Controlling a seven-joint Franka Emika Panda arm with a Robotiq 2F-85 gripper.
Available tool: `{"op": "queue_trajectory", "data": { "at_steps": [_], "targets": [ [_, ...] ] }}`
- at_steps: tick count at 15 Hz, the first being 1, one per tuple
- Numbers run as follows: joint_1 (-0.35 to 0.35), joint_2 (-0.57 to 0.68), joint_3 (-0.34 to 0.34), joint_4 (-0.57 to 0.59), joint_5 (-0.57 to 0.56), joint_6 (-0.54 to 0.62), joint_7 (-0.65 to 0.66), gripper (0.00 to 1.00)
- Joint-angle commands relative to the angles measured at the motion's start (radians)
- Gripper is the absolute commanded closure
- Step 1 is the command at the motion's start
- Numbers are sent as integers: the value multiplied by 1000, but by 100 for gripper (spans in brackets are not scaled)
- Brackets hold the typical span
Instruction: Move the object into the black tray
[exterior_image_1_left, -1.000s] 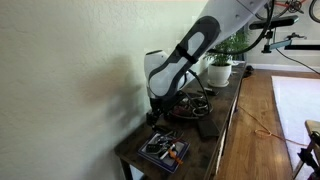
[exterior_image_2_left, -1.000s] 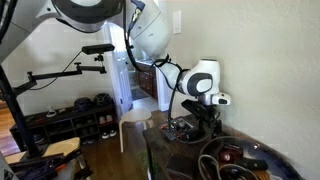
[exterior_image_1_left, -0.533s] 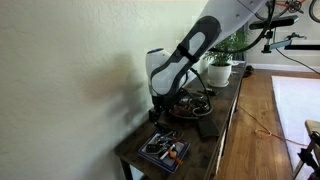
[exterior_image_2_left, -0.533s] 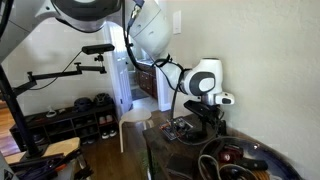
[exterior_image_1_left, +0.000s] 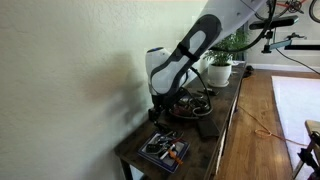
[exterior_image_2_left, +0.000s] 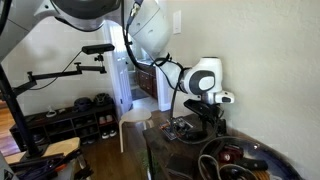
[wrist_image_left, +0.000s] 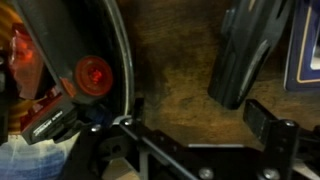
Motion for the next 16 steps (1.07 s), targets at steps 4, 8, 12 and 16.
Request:
{"op": "queue_trajectory", "data": {
  "at_steps": [4,8,12,16],
  "targets": [
    [29,-124,-1,-124,-2,-43,62,0],
    [25,-127,10,-138,12,-56,79,0],
    [19,-106,14,-136,17,-43,77,0],
    [20,-94,16,-126,18,-56,76,0]
  ]
}}
